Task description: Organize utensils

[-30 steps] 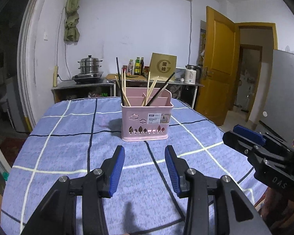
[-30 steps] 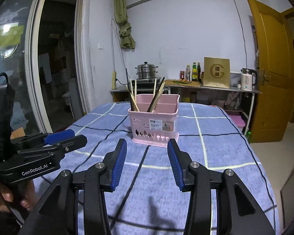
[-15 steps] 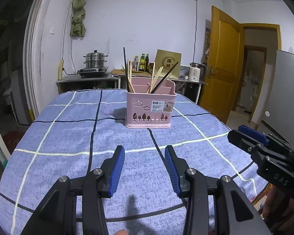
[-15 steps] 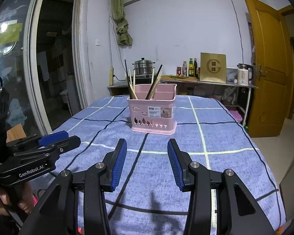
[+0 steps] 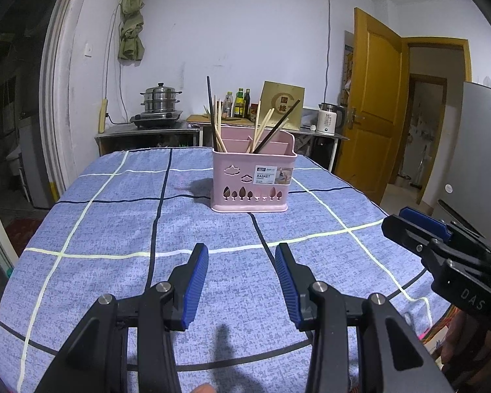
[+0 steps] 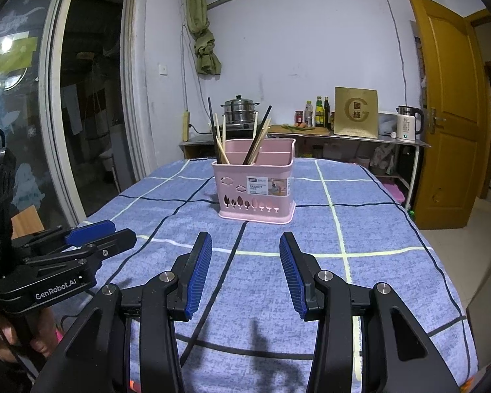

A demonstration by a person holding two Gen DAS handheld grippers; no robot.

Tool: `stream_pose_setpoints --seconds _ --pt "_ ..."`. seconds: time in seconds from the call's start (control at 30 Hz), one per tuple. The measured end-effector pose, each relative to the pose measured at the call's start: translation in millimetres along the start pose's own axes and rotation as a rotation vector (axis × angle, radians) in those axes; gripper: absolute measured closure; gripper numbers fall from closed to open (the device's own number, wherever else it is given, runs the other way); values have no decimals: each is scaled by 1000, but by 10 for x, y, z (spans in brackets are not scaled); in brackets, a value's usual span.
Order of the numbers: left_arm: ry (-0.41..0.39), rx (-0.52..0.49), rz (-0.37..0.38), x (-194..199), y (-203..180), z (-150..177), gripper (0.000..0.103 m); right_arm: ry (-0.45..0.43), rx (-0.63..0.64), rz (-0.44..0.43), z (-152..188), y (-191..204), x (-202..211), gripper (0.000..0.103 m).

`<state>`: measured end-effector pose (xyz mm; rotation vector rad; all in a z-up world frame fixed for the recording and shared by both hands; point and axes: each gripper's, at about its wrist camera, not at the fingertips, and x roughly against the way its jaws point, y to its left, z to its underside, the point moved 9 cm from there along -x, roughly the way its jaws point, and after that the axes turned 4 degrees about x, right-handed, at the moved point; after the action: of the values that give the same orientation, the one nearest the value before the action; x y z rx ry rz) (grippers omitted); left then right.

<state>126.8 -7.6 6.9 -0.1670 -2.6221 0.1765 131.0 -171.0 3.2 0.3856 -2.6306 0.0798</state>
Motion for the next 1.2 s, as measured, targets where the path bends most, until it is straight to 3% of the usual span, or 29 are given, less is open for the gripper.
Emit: stream_pose_setpoints --seconds 1.2 --pt "3 0 14 24 -67 81 61 7 3 -9 14 52 -21 59"
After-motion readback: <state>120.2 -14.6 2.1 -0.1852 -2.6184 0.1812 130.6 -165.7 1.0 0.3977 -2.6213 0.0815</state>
